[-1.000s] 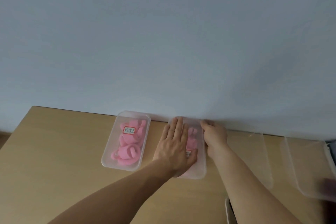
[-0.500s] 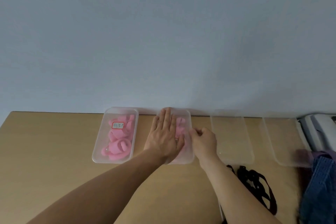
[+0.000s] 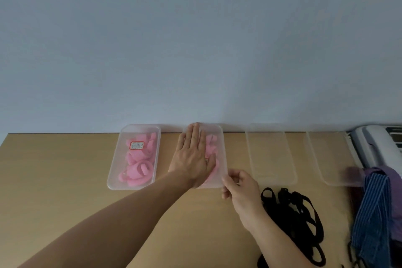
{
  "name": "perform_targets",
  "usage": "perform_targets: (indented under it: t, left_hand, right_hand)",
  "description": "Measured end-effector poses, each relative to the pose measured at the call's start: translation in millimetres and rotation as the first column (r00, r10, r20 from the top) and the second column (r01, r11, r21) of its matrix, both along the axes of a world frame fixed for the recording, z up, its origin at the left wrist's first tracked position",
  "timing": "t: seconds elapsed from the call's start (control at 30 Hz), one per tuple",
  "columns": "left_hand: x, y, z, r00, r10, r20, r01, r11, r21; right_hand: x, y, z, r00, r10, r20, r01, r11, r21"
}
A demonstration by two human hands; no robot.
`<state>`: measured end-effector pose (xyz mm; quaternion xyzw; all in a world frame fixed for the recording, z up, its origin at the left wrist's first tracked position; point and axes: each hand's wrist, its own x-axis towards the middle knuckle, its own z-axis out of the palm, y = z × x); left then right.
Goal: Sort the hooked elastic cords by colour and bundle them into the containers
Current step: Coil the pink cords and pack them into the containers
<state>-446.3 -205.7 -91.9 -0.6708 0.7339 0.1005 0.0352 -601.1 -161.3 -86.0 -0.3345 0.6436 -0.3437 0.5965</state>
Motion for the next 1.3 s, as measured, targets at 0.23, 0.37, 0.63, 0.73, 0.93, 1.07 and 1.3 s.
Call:
perform_targets:
  t: [0.23,0.37,0.63,0.73,0.93,1.07,1.3]
  left_hand:
    - [-0.2,0.7,-0.5,1.000,0.002,-0.030,-0.003,0.999,-0.035]
    - [0.2,2.0,3.6,1.000,-0.001,-0.026,0.000,1.000,-0.027]
    - [-13.7,30.2,2.1,0.996,-0.081,0.027,0.083,0.993,-0.080]
    - [-12.6,31.5,-1.0,0.995,-0.087,0.044,0.090,0.993,-0.081]
    - [-15.5,31.6,9.5,0.999,-0.054,0.005,0.054,0.998,0.019]
    - [-36.7,47.4,27.8,0.978,-0.082,-0.191,0.050,0.984,-0.168]
    - [-97.3,92.7,38.7,0.858,-0.176,-0.482,0.193,0.981,-0.013]
  right_hand:
    - [-0.8,3.7,1.8,0.999,0.019,-0.031,-0.020,1.000,-0.023]
    - [-4.3,3.3,5.6,0.996,0.083,-0.037,-0.084,0.996,-0.016]
    - [-5.7,4.2,5.4,0.993,0.113,0.034,-0.113,0.994,-0.002]
    - [-14.8,3.9,6.4,0.977,0.210,-0.041,-0.211,0.977,-0.032]
    - [-44.9,15.8,19.1,0.872,0.272,-0.407,-0.362,0.918,-0.162]
    - [-76.5,31.7,38.3,0.832,0.141,-0.536,-0.318,0.914,-0.254]
    - [-138.3,62.8,53.0,0.650,-0.013,-0.760,-0.283,0.924,-0.258]
